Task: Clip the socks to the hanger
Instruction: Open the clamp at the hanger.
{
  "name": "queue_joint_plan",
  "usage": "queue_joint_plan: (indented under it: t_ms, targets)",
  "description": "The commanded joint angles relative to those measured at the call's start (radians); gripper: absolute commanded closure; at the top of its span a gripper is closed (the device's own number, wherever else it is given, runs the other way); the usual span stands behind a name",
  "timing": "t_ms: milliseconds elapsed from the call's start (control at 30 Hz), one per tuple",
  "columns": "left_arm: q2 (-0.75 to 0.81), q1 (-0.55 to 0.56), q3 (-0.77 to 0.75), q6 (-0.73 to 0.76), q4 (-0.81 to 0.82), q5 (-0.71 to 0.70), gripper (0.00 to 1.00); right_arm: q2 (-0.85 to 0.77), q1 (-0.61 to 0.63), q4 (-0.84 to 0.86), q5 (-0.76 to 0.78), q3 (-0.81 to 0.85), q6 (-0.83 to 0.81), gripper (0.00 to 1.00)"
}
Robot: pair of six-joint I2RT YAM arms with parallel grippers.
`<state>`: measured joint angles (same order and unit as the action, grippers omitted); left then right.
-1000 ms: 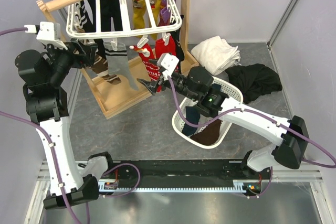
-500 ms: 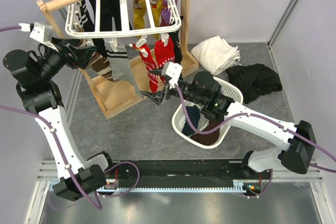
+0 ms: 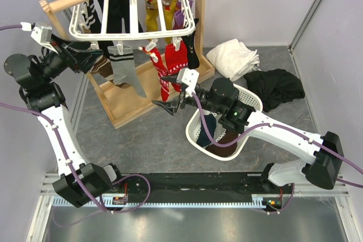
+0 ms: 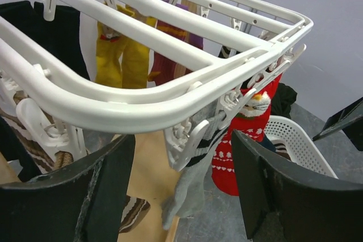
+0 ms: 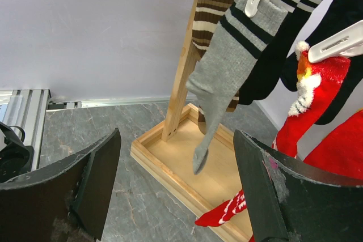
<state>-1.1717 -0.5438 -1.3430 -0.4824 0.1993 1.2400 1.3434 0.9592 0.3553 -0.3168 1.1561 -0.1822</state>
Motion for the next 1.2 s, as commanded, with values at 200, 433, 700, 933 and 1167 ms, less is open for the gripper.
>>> queue_joint_plan:
  t_ms: [200, 433, 700, 933, 1167]
  targets:
    - [0.018, 0.011, 0.015, -0.208, 0.219, 0.004, 0.36, -0.021, -0.002, 0.053, -0.033, -0.007, 0.007, 0.12]
    - [0.043, 0.044, 0.038, -0.211, 0.206, -0.019, 0.51, -0.018, -0.002, 0.057, -0.048, -0.003, 0.018, 0.12]
    - [0.109, 0.08, 0.03, -0.15, 0.08, -0.132, 0.77, -0.021, 0.0, 0.054, -0.051, 0.001, 0.023, 0.12]
    - [0.204, 0.203, 0.042, -0.007, -0.118, -0.335, 0.95, -0.013, 0.001, 0.051, -0.054, 0.022, 0.038, 0.12]
    - [0.283, 0.353, 0.111, 0.054, -0.191, -0.545, 0.98, 0.013, 0.001, 0.131, 0.018, 0.051, 0.101, 0.12]
